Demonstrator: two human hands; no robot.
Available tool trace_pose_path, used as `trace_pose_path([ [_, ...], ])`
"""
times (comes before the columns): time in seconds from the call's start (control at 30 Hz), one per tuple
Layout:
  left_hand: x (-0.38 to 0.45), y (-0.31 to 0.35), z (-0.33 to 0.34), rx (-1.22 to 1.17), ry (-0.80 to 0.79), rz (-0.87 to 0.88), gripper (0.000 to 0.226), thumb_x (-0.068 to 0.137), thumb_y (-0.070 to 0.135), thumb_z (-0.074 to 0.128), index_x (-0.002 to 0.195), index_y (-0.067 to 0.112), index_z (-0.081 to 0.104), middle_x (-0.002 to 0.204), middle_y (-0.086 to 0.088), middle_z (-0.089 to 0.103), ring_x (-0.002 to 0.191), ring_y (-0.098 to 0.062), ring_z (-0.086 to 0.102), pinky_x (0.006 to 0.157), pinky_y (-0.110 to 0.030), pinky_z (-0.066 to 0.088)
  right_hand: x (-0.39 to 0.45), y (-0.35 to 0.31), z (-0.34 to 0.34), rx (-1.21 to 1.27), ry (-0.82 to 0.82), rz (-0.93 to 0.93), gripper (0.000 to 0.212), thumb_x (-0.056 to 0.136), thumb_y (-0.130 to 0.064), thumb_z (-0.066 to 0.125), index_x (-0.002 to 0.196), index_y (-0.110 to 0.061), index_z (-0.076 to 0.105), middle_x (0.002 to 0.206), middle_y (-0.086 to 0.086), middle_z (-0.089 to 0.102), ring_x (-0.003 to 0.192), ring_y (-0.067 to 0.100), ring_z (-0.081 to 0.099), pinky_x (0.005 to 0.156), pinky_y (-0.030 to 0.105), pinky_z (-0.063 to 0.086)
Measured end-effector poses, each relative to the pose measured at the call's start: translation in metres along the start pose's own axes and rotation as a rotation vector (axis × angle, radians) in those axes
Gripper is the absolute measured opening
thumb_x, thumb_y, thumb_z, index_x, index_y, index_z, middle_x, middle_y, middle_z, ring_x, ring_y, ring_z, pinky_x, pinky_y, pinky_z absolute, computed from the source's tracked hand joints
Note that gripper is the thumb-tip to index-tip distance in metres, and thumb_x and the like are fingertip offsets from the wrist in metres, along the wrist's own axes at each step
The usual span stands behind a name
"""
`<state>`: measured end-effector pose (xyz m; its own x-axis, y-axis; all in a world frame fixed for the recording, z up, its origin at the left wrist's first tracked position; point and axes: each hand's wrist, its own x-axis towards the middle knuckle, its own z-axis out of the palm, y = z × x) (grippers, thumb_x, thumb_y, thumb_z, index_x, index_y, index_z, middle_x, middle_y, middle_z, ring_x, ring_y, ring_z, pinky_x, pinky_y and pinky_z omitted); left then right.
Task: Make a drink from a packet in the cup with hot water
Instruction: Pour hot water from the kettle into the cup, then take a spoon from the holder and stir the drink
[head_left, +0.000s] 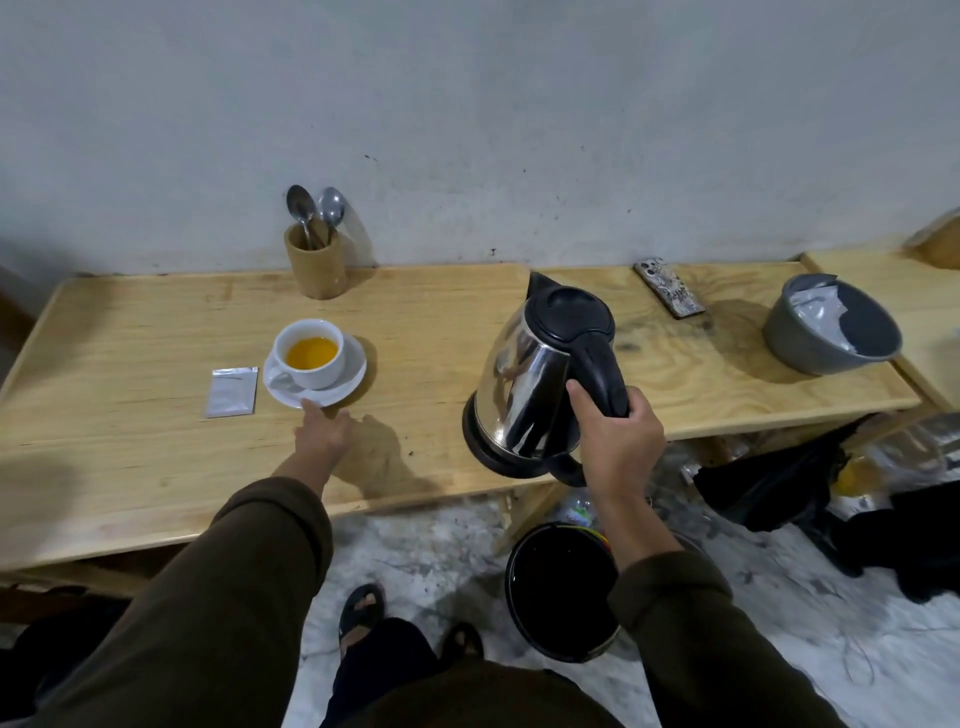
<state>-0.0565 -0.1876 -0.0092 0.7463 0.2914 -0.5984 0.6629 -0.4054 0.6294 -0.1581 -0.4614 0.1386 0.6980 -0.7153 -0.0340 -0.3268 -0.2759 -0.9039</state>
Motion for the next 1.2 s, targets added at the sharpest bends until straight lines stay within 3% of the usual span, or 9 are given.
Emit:
trace_pose_path([
  [0.17,0.000,-0.001,-0.003,-0.021,-0.044,-0.028,0.081,0.095,0.036,0.043,0.153,0.025,-0.013,0.158,-0.021,0.023,0.147,-0.043,0.020,0.118,-0.057,0.025,-0.002,0.002,0.001,0.021,-0.024,0.012,0.027,0.076,-0.036,0.073,0.075,-0.013,0.061,0.061,-0.006,0.054,0.057,0.007,0.052,0.054,0.018,0.041],
  [0.5,-0.006,0.002,-0.008,-0.039,-0.076,-0.054,0.082,0.095,0.036,0.043,0.152,0.028,-0.016,0.159,-0.022,0.020,0.145,-0.043,0.024,0.117,-0.056,0.027,-0.012,0.007,0.007,-0.030,-0.061,-0.057,0.029,0.076,-0.034,0.073,0.076,-0.009,0.060,0.060,-0.006,0.053,0.056,0.006,0.050,0.052,0.018,0.040],
  [0.6,-0.007,0.002,-0.007,-0.058,-0.055,-0.058,0.080,0.095,0.036,0.043,0.153,0.029,-0.013,0.158,-0.022,0.022,0.144,-0.042,0.027,0.116,-0.055,0.029,-0.014,0.004,0.006,-0.040,-0.075,-0.064,0.030,0.077,-0.034,0.073,0.091,-0.012,0.058,0.069,-0.007,0.057,0.063,0.005,0.056,0.062,0.027,0.048],
  [0.67,-0.008,0.003,-0.007,-0.041,-0.016,-0.048,0.076,0.096,0.035,0.041,0.154,0.027,-0.007,0.155,-0.022,0.028,0.141,-0.043,0.032,0.114,-0.052,0.032,-0.017,0.000,0.008,-0.048,-0.061,-0.103,0.042,0.077,-0.035,0.072,0.109,-0.018,0.051,0.090,-0.004,0.061,0.081,0.012,0.063,0.077,0.034,0.055],
  [0.77,-0.012,0.004,-0.010,-0.028,-0.001,-0.026,0.069,0.098,0.032,0.041,0.155,0.024,0.003,0.150,-0.022,0.036,0.136,-0.043,0.038,0.109,-0.049,0.036,-0.021,-0.013,0.018,-0.237,0.050,-0.302,0.059,0.078,-0.036,0.068,0.128,-0.016,0.043,0.125,0.004,0.051,0.116,0.022,0.051,0.103,0.046,0.041],
  [0.87,-0.016,0.003,-0.020,-0.020,-0.009,-0.007,0.064,0.098,0.031,0.042,0.154,0.021,0.013,0.153,-0.020,0.035,0.138,-0.042,0.036,0.111,-0.047,0.034,-0.030,-0.037,0.034,-0.263,0.075,-0.461,0.053,0.083,-0.030,0.063,0.128,-0.012,0.045,0.133,0.008,0.046,0.127,0.023,0.041,0.109,0.051,0.034],
  [0.97,-0.020,0.004,-0.037,-0.046,-0.048,0.017,0.059,0.094,0.029,0.046,0.150,0.019,0.028,0.149,-0.019,0.042,0.134,-0.041,0.042,0.113,-0.047,0.036,-0.042,-0.055,0.055,-0.204,-0.025,-0.511,0.047,0.086,-0.028,0.058,0.128,-0.012,0.045,0.135,0.007,0.043,0.126,0.021,0.042,0.105,0.040,0.041],
  [1.07,-0.022,0.003,-0.058,-0.069,-0.091,0.029,0.054,0.092,0.027,0.048,0.144,0.017,0.038,0.145,-0.017,0.047,0.131,-0.039,0.046,0.111,-0.045,0.039,-0.054,-0.073,0.083,-0.179,-0.193,-0.441,0.043,0.089,-0.027,0.056,0.129,-0.015,0.044,0.137,0.003,0.040,0.123,0.015,0.043,0.097,0.022,0.033],
  [1.2,-0.015,0.000,-0.082,-0.041,-0.161,0.080,0.049,0.093,0.030,0.048,0.139,0.014,0.047,0.143,-0.017,0.051,0.130,-0.037,0.048,0.113,-0.047,0.037,-0.063,-0.090,0.131,-0.229,-0.376,-0.400,0.036,0.089,-0.027,0.057,0.122,-0.013,0.052,0.130,0.006,0.046,0.117,0.018,0.049,0.090,0.021,0.033],
])
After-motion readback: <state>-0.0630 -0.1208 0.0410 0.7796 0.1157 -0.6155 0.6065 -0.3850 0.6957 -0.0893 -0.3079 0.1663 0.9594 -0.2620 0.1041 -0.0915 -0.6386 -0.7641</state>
